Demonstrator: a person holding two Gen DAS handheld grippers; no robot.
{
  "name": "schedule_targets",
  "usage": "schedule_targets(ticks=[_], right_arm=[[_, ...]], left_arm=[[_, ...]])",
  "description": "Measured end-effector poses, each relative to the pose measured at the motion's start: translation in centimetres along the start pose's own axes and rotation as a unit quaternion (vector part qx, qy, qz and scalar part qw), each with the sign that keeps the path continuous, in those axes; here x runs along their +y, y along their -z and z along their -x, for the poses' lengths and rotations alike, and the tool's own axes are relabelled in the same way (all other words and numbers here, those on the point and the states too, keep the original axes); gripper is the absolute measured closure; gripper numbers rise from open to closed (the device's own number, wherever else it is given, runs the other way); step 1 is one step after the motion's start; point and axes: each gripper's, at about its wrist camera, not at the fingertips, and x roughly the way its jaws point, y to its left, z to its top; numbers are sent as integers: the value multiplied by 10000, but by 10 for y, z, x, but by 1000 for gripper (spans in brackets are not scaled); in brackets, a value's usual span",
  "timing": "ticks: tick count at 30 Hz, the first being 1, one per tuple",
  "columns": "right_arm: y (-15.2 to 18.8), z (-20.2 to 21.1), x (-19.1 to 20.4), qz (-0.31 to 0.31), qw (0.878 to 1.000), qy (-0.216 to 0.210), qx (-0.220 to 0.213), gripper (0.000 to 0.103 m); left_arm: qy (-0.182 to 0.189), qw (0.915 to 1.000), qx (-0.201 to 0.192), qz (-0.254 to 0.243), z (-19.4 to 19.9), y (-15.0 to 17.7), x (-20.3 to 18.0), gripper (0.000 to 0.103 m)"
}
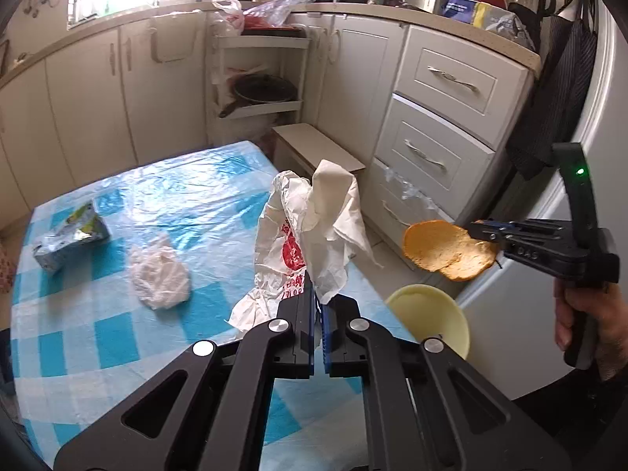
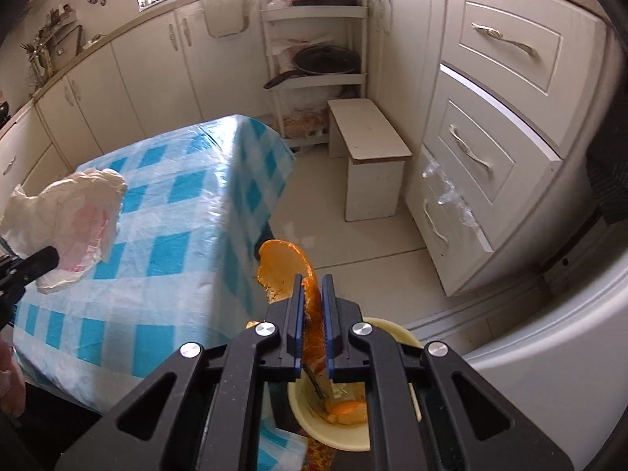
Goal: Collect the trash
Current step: 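Carry the plastic bag and peel to the yellow bucket and open both tools, then bring both tools back over the table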
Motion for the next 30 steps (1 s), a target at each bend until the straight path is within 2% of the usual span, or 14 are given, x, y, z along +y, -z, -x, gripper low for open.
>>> schedule_targets(ticks=[3, 6, 7, 9, 10, 11, 13, 16, 19, 20, 22, 23, 26, 30], right_arm=[[14, -17, -16, -15, 9993, 217, 316, 94], [30, -43, -28, 46, 9956, 335, 879, 94], [35, -49, -32, 21, 9943, 380, 995, 92], [38, -52, -42, -112, 9933, 485, 1042, 79], [37, -49, -50, -254, 9934, 541, 982, 65], [35, -43, -58, -406, 9937, 582, 869, 57], [27, -24, -70, -726, 9945, 543, 531, 56], [14, 5, -72, -1019, 9941, 363, -30, 48], [-3, 33, -65, -1113, 9920, 94, -584, 44], [-8, 41, -62, -1100, 9912, 3, -736, 42], [-14, 51, -56, -1068, 9898, -109, -941, 40], [-17, 52, -54, -1056, 9894, -139, -983, 40], [-21, 54, -52, -1118, 9878, -303, -1045, 40], [-23, 57, -54, -1295, 9842, -514, -1089, 39]], left_arm=[[366, 9993, 103, -10, -12, 1, -21, 100], [730, 9970, 265, 33, -29, 2, -40, 100], [839, 9960, 316, 54, -35, 3, -47, 100], [1101, 9927, 468, 134, -51, 4, -62, 100], [1190, 9913, 536, 153, -59, 4, -69, 100], [1275, 9899, 603, 165, -66, 5, -76, 100], [1454, 9862, 771, 191, -84, 9, -93, 100], [1678, 9800, 1053, 190, -113, 17, -122, 100], [1822, 9714, 1516, 154, -150, 29, -152, 98], [1760, 9697, 1689, 123, -164, 35, -162, 94], [1610, 9681, 1919, 96, -182, 45, -171, 68], [1507, 9683, 1991, 82, -187, 49, -173, 62], [1462, 9693, 1976, 101, -188, 46, -170, 57], [1350, 9766, 1652, 258, -163, 24, -143, 51]])
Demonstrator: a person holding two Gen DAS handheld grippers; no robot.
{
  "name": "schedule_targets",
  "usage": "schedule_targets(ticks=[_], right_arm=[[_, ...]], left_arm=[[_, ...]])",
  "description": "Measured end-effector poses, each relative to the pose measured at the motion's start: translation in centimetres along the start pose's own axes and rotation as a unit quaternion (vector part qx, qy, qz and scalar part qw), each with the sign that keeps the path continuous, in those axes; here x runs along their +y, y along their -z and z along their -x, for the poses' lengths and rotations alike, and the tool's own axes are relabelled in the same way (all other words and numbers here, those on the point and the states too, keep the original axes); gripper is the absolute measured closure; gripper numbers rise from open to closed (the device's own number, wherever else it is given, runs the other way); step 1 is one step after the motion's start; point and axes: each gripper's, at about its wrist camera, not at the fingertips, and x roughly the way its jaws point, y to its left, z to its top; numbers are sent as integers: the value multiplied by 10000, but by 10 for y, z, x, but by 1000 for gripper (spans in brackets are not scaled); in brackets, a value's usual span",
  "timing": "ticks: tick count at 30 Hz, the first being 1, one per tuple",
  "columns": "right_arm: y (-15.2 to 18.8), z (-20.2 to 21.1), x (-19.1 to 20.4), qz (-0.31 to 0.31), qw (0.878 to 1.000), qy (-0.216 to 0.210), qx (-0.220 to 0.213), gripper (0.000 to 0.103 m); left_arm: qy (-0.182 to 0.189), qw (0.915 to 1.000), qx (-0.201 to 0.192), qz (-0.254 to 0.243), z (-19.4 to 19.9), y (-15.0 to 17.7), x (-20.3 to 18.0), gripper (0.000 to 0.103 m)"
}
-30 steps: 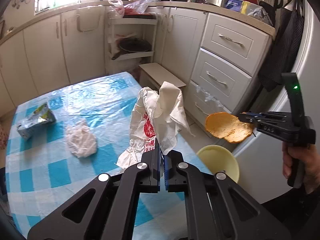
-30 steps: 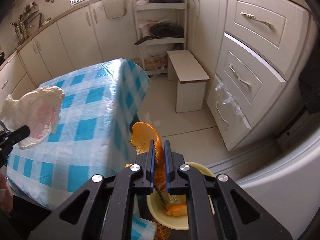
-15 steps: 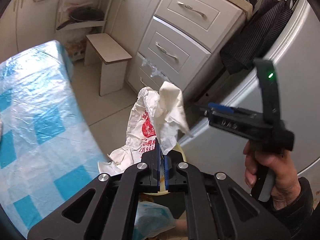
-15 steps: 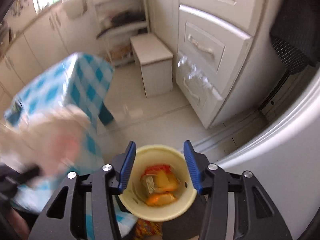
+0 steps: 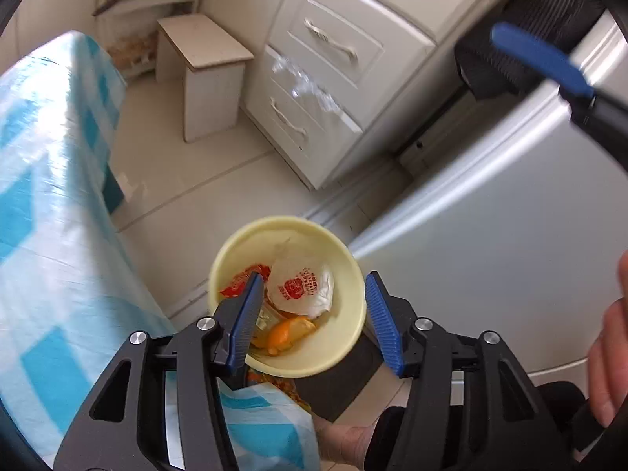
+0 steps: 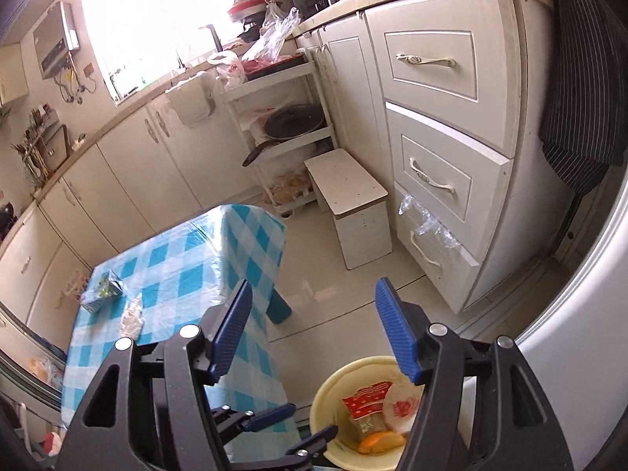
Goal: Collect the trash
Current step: 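Bring both tools back over the table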
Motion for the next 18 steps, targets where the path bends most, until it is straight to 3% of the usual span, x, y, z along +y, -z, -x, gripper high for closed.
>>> schedule_targets(ticks=[4, 7, 10, 12, 13, 15, 16, 18], right_arm=[[1, -3, 15, -87, 9995, -291, 63, 36], [6, -14, 42, 77, 9979, -574, 300, 34], [18, -35, 82, 398, 9939, -856, 573, 33], [30, -50, 107, 621, 9901, -998, 770, 33], [37, -62, 126, 770, 9866, -1124, 898, 33], [52, -81, 155, 997, 9814, -1235, 1084, 32], [58, -89, 165, 1082, 9791, -1268, 1163, 32], [68, -111, 189, 1159, 9743, -1325, 1405, 32]], left_arm=[[-419, 9972, -577, 244, 54, -11, 34, 44], [-1071, 9865, -1068, 631, 106, -14, 79, 39], [-2019, 9622, -1438, 1130, 157, -13, 143, 33], [-2689, 9447, -1366, 1286, 180, -14, 184, 31], [-2966, 9381, -1300, 1229, 188, -14, 202, 29], [-3809, 9112, -1198, 1011, 203, -9, 242, 28], [-4033, 9033, -1089, 978, 207, -6, 263, 27], [-4031, 9042, -966, 1031, 219, 1, 301, 27]])
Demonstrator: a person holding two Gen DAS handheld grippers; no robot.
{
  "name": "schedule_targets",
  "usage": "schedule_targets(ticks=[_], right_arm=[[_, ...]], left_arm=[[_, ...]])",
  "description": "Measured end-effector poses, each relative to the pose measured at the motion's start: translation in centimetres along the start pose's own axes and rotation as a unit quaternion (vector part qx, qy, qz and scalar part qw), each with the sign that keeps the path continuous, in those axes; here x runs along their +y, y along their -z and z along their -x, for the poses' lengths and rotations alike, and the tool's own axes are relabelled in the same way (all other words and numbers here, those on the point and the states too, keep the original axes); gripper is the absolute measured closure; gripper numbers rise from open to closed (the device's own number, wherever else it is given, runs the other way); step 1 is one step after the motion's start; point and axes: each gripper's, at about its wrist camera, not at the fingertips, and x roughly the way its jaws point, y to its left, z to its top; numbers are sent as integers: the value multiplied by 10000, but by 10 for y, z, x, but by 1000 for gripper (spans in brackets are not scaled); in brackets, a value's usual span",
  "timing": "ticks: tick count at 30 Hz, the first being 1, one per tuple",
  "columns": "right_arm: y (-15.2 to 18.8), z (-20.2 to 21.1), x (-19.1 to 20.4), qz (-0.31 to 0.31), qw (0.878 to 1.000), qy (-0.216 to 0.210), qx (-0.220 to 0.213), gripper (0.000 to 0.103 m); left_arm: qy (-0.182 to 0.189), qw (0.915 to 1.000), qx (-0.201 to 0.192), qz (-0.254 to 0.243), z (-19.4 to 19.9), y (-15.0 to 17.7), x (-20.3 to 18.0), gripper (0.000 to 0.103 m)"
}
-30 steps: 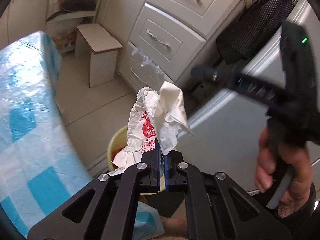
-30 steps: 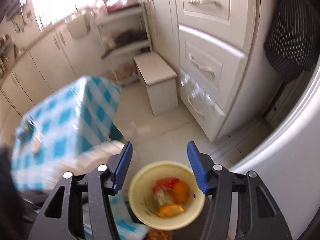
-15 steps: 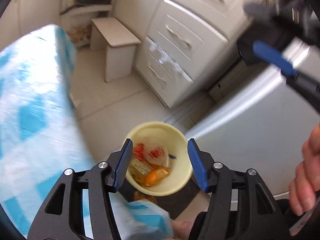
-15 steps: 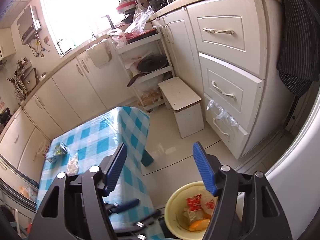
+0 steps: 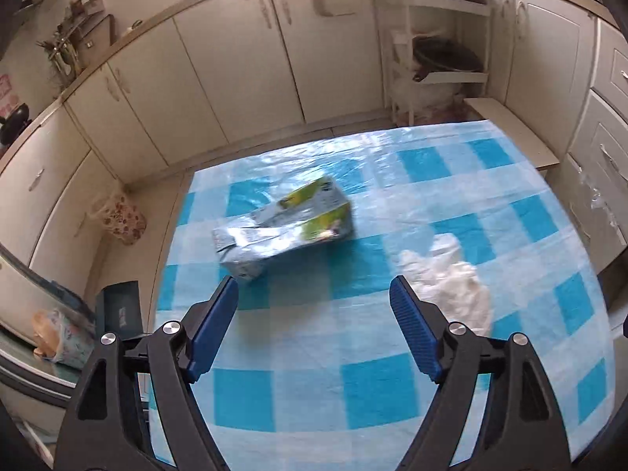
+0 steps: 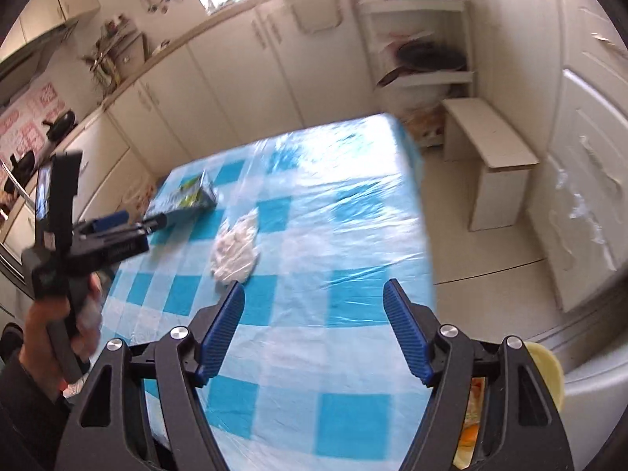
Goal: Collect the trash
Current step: 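Bring both tools back over the table, then grasp the milk carton with the left tool while the right tool grasps the white tissue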
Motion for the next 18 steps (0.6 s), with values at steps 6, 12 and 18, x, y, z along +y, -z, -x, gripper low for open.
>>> schedule_targets(ticks=[6, 12, 18], right_arm=[[-12, -46, 43, 185, 9995, -113, 229, 32], [-22, -80, 53, 268, 9983, -79, 508, 32], [-33, -108, 61, 417, 9969, -49, 668, 32]], left_arm=[[-241, 9947, -134, -993, -37, -7, 23, 24], [-480, 9798, -185, -1930, -65, -19, 2, 21], [-451, 9769, -73, -2088, -94, -31, 1, 17]])
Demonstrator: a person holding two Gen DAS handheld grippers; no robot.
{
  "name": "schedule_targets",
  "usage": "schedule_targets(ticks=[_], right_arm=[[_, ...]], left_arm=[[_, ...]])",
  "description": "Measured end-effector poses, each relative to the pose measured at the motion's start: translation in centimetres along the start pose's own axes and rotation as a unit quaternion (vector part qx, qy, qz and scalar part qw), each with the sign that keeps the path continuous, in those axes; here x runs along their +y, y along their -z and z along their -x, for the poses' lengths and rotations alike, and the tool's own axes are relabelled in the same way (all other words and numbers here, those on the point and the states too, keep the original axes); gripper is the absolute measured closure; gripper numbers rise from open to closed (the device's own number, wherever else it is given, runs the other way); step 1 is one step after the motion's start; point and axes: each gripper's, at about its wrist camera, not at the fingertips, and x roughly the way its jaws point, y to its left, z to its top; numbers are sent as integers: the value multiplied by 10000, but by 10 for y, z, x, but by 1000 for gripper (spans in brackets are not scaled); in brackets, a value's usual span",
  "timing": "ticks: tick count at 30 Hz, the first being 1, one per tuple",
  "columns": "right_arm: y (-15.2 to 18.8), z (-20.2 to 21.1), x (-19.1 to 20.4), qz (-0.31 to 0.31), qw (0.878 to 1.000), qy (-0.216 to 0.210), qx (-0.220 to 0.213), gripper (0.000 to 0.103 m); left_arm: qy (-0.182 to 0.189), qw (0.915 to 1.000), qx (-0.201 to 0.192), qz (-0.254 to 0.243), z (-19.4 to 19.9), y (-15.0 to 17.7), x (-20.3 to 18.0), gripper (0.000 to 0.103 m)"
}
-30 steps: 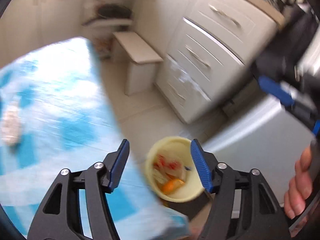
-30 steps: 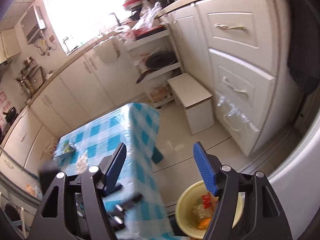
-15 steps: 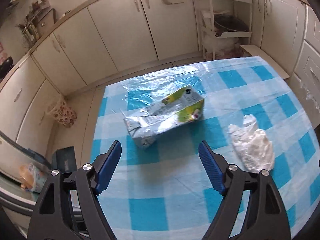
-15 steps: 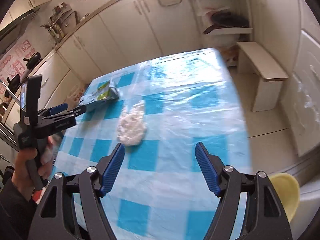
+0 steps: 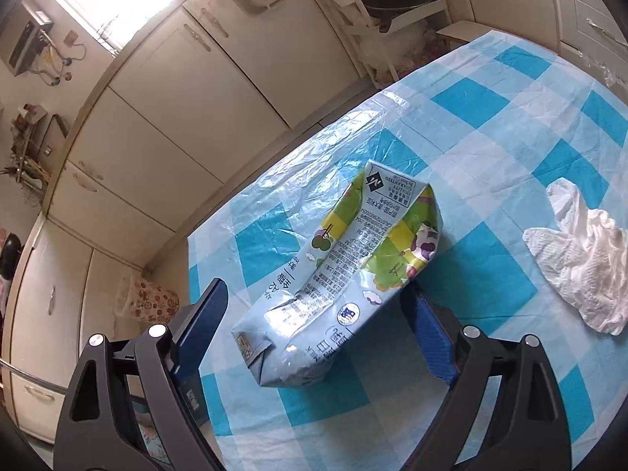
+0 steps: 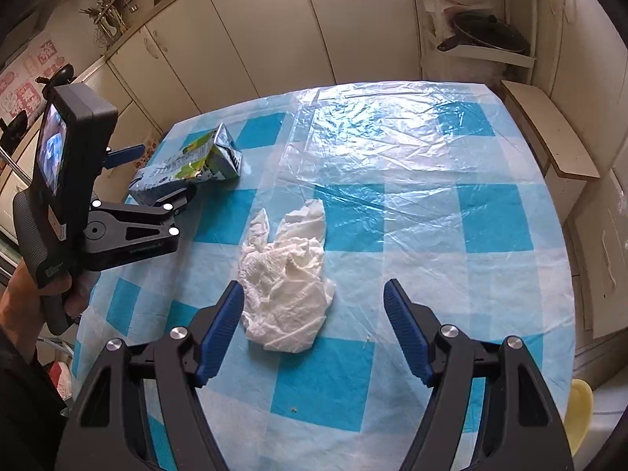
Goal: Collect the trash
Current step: 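Grasp the milk carton with the left tool while the right tool grasps the white tissue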
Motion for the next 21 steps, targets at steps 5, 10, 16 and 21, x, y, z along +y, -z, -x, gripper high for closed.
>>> schedule_targets(ticks=[5, 10, 16, 21], right_arm=[[2, -15, 6, 133, 9998, 68, 101, 32], [11, -16, 20, 583, 9977, 353, -11, 56], [31, 10, 23, 799, 9964, 287, 9, 86], [46, 39, 14, 801, 9964, 260, -38, 86]], left_arm=[[377, 9986, 127, 342, -12, 2, 7, 23], [690, 9967, 209, 385, 4, 8, -1, 52], [1433, 9890, 183, 330, 48, 30, -18, 65], [2145, 9751, 225, 512, 83, 54, -28, 65]])
